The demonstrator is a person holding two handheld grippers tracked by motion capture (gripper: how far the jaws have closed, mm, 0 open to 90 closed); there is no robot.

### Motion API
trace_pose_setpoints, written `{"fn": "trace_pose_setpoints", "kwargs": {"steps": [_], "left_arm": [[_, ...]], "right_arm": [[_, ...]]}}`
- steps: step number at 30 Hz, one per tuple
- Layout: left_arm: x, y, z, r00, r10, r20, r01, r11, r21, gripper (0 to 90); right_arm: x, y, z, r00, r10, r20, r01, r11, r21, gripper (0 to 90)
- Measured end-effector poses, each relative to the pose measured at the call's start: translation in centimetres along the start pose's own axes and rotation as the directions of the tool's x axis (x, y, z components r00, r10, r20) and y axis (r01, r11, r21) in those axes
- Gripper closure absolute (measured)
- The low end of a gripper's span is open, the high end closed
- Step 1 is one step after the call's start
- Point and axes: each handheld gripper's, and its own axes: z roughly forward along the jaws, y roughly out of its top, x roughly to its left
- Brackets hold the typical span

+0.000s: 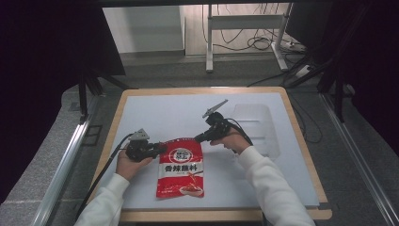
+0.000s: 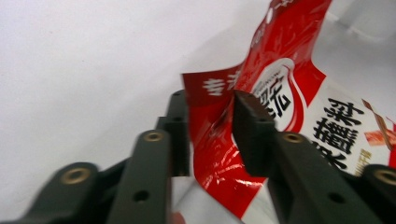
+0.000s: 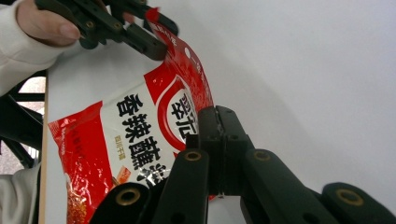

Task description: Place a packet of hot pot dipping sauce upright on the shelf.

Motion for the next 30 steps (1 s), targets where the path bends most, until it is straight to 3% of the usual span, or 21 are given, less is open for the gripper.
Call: {"fn": "trace_pose_setpoints", "kwargs": {"steps": [1,5,14,16,17,24,30], "left_arm": [[0.0,-0.1,-0.2,0.9996,0.01,0.027,-0.01,0.9999,-0.003,78.1],[-0.2,-0.2,-0.4,0.9977,0.039,0.056,-0.039,0.9992,0.0,83.0],[-0.5,-0.5,-0.8,0.9945,0.064,0.083,-0.064,0.9979,0.003,86.0],[-0.6,-0.5,-0.9,0.9934,0.076,0.086,-0.076,0.9971,0.002,86.2],[-0.7,-0.5,-0.9,0.9929,0.084,0.084,-0.085,0.9964,0.005,86.3],[-0.7,-0.5,-0.9,0.9928,0.084,0.085,-0.085,0.9964,0.006,86.3],[-0.8,-0.5,-0.9,0.9929,0.087,0.082,-0.087,0.9961,0.006,86.3]], "right_arm": [[0.0,-0.1,-0.1,1.0,0.0,0.001,0.0,1.0,-0.001,89.4],[0.0,-0.1,-0.2,0.9999,0.0,0.011,0.0,1.0,0.003,89.4],[0.0,-0.2,-0.2,0.9996,-0.016,0.025,0.016,1.0,0.01,85.1],[0.0,-0.2,-0.1,0.9994,-0.017,0.029,0.016,1.0,0.008,82.2],[0.0,-0.1,-0.2,0.9993,-0.006,0.036,0.006,1.0,-0.002,76.6],[0.2,0.8,-0.2,0.9985,-0.003,0.055,0.005,0.999,-0.039,59.6],[0.8,1.9,0.8,0.9989,-0.023,0.041,0.024,1.0,-0.005,53.9]]}}
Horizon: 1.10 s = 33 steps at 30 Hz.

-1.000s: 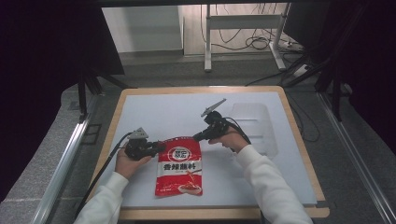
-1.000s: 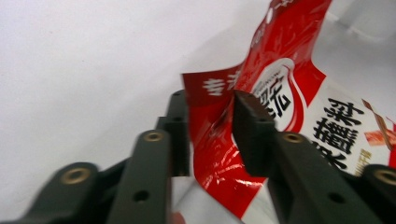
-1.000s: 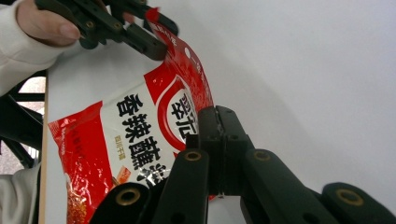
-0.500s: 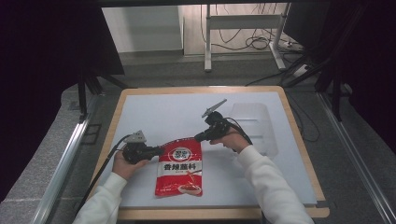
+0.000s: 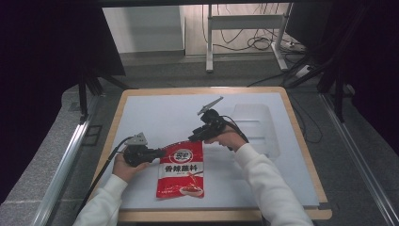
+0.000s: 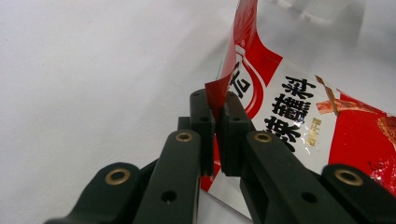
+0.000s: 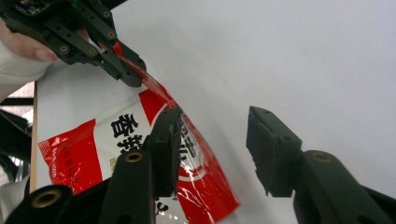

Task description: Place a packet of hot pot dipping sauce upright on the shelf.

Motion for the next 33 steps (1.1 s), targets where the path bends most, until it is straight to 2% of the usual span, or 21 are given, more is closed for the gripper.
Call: {"fn": "trace_pose_setpoints", "kwargs": {"steps": [1,4,5,6,8,11,14,15,21,29,33], "left_arm": [[-0.1,0.0,0.0,1.0,0.001,0.001,-0.001,1.0,0.002,86.3],[-0.1,0.0,0.0,1.0,0.003,0.0,-0.003,1.0,0.002,86.3],[-0.1,0.0,0.0,1.0,0.004,-0.002,-0.004,1.0,0.002,86.4],[-0.1,0.0,0.0,1.0,0.003,-0.002,-0.003,1.0,0.001,86.4],[-0.2,0.0,-0.1,1.0,0.005,-0.003,-0.005,1.0,0.002,86.5],[-0.2,0.0,-0.1,1.0,0.007,-0.003,-0.007,1.0,0.003,86.5],[-0.2,0.0,-0.1,1.0,0.008,-0.002,-0.008,1.0,0.002,86.6],[-0.2,0.0,-0.1,1.0,0.007,-0.003,-0.007,1.0,0.001,86.6],[-0.3,0.1,-0.2,1.0,0.001,-0.006,-0.001,1.0,-0.005,86.6],[-0.2,0.1,-0.2,1.0,-0.002,-0.007,0.002,0.9999,-0.01,86.0],[-0.1,0.1,-0.3,0.9995,-0.014,-0.03,0.013,0.9997,-0.02,82.3]], "right_arm": [[0.3,0.4,0.6,0.9999,-0.006,-0.01,0.007,1.0,0.027,53.7],[0.6,0.6,1.3,0.9998,-0.011,-0.015,0.012,0.998,0.055,54.0],[0.8,0.7,2.0,0.9997,-0.013,-0.022,0.014,0.996,0.082,55.1],[0.8,0.7,2.0,0.9997,-0.013,-0.022,0.014,0.996,0.082,55.1],[0.9,0.7,3.0,0.9991,-0.023,-0.036,0.028,0.992,0.124,58.5],[0.9,0.6,3.6,0.9986,-0.021,-0.048,0.028,0.99,0.142,62.3],[1.0,0.4,4.1,0.9978,-0.028,-0.059,0.037,0.986,0.163,71.5],[0.9,0.3,4.3,0.9975,-0.031,-0.063,0.041,0.984,0.172,78.4],[0.9,0.4,4.2,0.9959,-0.059,-0.068,0.069,0.984,0.163,88.4],[0.9,0.6,4.1,0.9952,-0.064,-0.074,0.076,0.983,0.17,89.2],[0.9,0.7,4.1,0.9946,-0.068,-0.079,0.08,0.982,0.173,89.4]]}}
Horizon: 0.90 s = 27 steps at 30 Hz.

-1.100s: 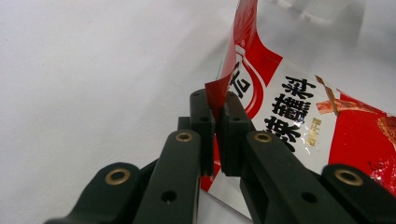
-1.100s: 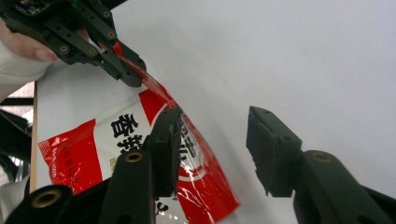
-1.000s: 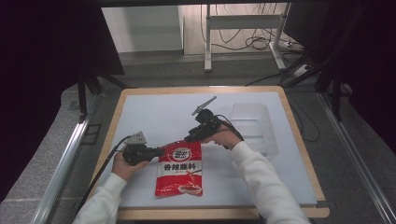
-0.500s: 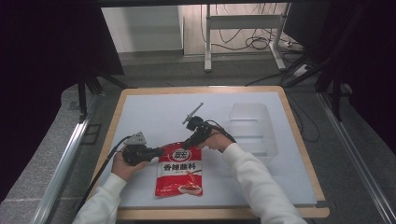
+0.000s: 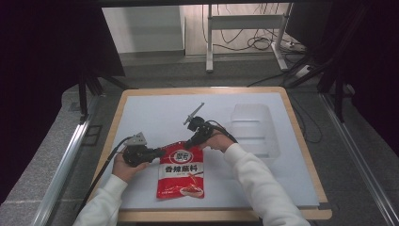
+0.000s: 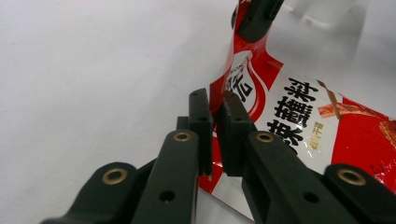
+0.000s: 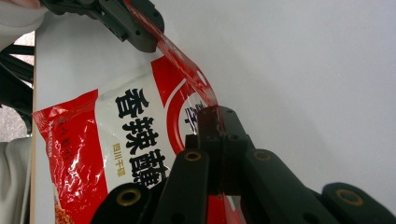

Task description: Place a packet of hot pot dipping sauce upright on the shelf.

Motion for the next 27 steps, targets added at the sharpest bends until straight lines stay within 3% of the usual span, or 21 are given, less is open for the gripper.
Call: {"fn": "trace_pose_setpoints", "kwargs": {"steps": [3,4,10,15,21,22,27], "left_arm": [[0.5,-0.2,-0.3,0.9995,-0.032,-0.006,0.032,0.9995,0.0,73.4],[0.6,-0.3,-0.4,0.9991,-0.042,-0.01,0.042,0.9991,0.004,65.4],[1.2,-0.8,-1.4,0.9967,-0.074,-0.031,0.074,0.9972,-0.007,50.5],[1.6,-0.8,-1.8,0.9943,-0.099,-0.038,0.099,0.9949,-0.02,47.3],[2.3,-1.2,-2.4,0.9846,-0.149,-0.092,0.147,0.9889,-0.02,46.7],[2.5,-1.3,-2.5,0.9811,-0.16,-0.109,0.159,0.9871,-0.015,46.6],[2.6,-1.4,-2.5,0.9776,-0.172,-0.121,0.171,0.9851,-0.016,45.7]], "right_arm": [[0.1,0.1,-0.2,1.0,-0.003,-0.003,0.003,1.0,0.004,89.4],[0.1,0.2,-0.3,1.0,-0.005,-0.003,0.005,1.0,0.004,89.5],[0.0,0.5,-1.4,0.9996,0.024,-0.013,-0.025,1.0,-0.003,89.5],[0.3,0.8,-2.6,0.9998,0.022,0.003,-0.022,1.0,-0.001,89.5],[1.1,1.2,-4.8,0.9998,0.021,0.006,-0.021,0.999,-0.025,89.6],[1.6,1.4,-5.5,0.9998,0.019,0.002,-0.019,0.999,-0.041,89.6],[2.8,2.0,-7.2,0.9999,-0.011,0.003,0.012,0.998,-0.063,89.6]]}}
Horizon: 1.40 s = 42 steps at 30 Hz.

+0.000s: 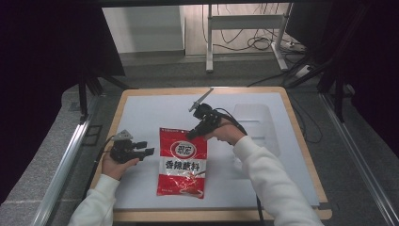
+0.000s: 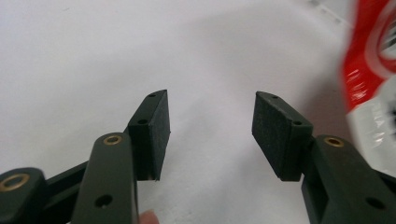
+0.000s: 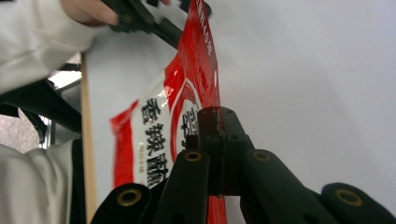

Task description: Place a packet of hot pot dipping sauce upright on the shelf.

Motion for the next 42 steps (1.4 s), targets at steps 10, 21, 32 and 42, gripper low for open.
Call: {"fn": "trace_pose_setpoints", "kwargs": {"steps": [10,21,32,42], "left_arm": [[0.0,-0.1,0.1,1.0,-0.002,-0.002,0.002,1.0,0.009,44.4],[0.0,-0.2,0.4,1.0,0.0,0.002,0.0,0.9999,0.016,44.2],[-0.1,-0.2,0.6,0.9999,-0.004,0.009,0.004,0.9998,0.019,43.7],[0.0,-0.2,0.7,0.9999,-0.009,0.013,0.009,0.9998,0.017,43.6]], "right_arm": [[3.0,1.8,-4.2,0.996,-0.067,0.06,0.07,0.996,-0.053,89.6],[3.1,3.0,-6.5,0.988,-0.086,0.128,0.096,0.993,-0.071,89.7],[2.4,2.9,-8.8,0.9836,-0.076,0.163,0.089,0.993,-0.073,89.7],[2.4,3.4,-10.9,0.9784,-0.085,0.189,0.101,0.992,-0.075,89.7]]}}
